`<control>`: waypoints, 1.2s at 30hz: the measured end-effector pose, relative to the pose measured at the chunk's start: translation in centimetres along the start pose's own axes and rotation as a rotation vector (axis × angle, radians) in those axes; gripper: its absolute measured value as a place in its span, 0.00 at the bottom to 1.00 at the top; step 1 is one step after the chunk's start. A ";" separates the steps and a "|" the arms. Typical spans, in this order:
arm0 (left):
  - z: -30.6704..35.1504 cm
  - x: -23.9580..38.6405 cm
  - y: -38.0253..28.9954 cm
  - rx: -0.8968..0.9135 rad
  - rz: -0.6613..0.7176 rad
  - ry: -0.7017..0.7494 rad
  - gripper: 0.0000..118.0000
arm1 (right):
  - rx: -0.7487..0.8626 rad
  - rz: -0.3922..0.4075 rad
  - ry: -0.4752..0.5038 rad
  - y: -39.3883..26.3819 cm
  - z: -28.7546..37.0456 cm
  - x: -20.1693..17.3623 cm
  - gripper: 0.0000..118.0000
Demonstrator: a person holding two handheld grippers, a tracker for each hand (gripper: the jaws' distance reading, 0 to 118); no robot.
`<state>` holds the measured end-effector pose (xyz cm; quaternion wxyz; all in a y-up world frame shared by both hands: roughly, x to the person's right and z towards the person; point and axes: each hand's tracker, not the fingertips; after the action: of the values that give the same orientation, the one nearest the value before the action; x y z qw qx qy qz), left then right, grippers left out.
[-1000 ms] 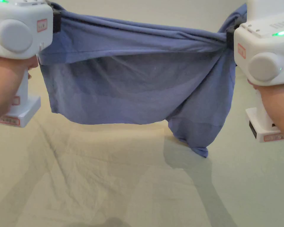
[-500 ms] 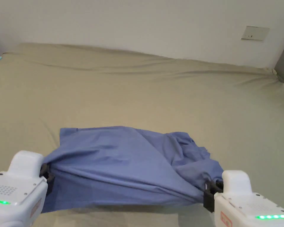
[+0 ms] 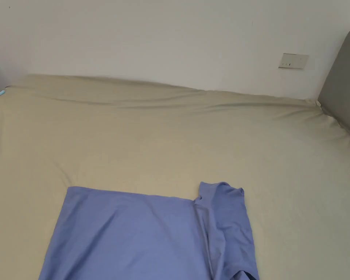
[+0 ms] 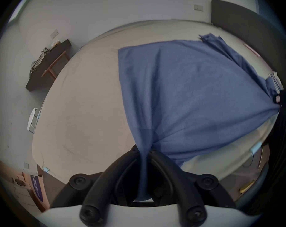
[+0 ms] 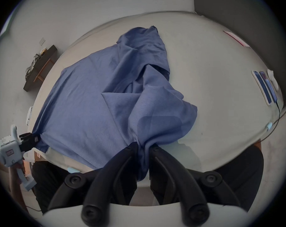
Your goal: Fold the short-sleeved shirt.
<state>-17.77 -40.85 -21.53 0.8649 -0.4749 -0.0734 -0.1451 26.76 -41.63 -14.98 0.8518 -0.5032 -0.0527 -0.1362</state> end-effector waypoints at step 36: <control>22.4 5.4 20.6 1.065 0.116 0.161 0.02 | 1.078 0.512 -0.131 15.7 21.9 -15.6 0.00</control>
<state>-5.80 -12.55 -24.55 0.9954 0.0384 -0.0440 -0.0756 17.33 -12.58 -21.07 0.9876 -0.0044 -0.0436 0.1507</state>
